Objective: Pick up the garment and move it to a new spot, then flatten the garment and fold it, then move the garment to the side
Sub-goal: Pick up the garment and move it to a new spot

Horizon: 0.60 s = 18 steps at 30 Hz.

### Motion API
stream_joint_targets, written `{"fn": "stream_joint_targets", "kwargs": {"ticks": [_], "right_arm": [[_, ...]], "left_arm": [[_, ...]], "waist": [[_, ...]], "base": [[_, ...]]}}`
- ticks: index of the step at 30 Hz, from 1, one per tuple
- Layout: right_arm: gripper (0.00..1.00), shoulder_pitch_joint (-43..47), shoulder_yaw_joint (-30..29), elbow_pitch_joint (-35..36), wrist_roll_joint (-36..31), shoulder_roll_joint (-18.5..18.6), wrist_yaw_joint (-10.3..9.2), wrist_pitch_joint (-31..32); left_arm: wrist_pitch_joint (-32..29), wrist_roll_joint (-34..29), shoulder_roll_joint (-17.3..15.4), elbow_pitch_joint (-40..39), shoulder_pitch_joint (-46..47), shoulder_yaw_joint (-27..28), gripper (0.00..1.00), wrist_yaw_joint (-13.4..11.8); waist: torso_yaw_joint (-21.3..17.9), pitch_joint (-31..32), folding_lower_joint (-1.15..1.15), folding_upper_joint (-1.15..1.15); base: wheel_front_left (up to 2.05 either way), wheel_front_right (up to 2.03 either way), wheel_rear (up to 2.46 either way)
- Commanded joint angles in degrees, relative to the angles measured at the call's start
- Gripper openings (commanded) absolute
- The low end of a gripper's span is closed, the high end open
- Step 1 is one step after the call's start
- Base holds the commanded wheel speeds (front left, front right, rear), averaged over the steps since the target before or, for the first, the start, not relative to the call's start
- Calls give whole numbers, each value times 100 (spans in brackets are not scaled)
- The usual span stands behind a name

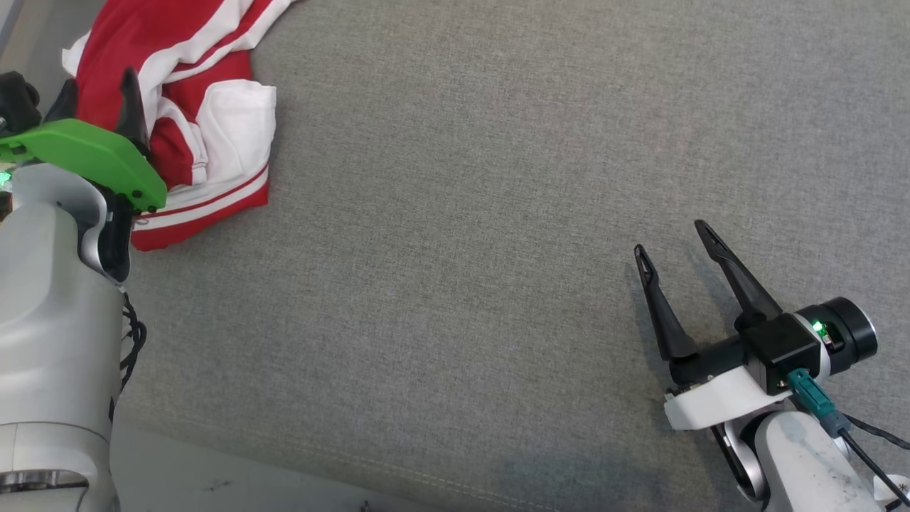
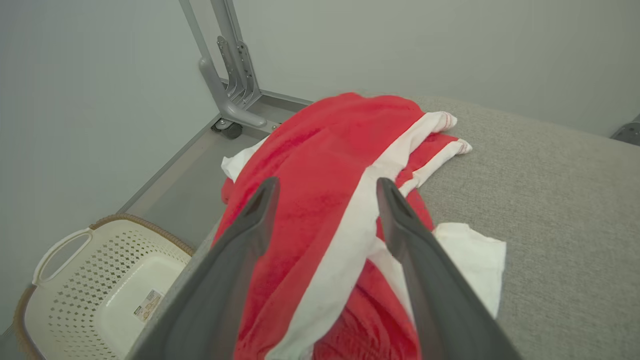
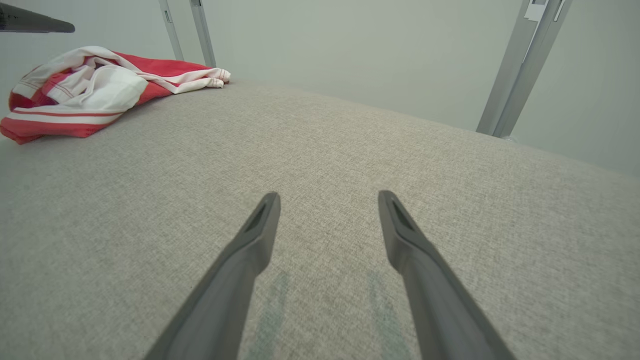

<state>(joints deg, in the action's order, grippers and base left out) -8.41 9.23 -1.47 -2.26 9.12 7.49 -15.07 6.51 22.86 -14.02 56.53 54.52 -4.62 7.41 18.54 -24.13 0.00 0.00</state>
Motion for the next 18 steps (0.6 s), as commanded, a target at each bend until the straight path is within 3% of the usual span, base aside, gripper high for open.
{"fn": "stream_joint_targets", "kwargs": {"ticks": [1,13,15,17,18], "right_arm": [[100,-86,3,37,-56,31,0,-19],[100,-174,-1,89,-50,31,0,-19],[100,-180,-14,94,-46,44,0,-19],[100,-192,-21,96,-42,54,0,-19],[100,-198,-26,95,-41,57,0,-19]], "left_arm": [[-171,154,-72,245,203,-106,100,11],[-432,602,-265,1260,530,-399,100,6],[-433,631,-261,1372,542,-414,84,6],[-418,687,-229,1435,516,-430,40,6],[-407,745,-217,1458,491,-422,13,6]], "waist": [[-100,-180,0,0],[-225,-379,0,0],[-237,-403,0,0],[-251,-421,0,0],[-258,-428,0,0]], "base": [[0,0,0],[0,0,0],[0,0,0],[0,0,0],[0,0,0]]}}
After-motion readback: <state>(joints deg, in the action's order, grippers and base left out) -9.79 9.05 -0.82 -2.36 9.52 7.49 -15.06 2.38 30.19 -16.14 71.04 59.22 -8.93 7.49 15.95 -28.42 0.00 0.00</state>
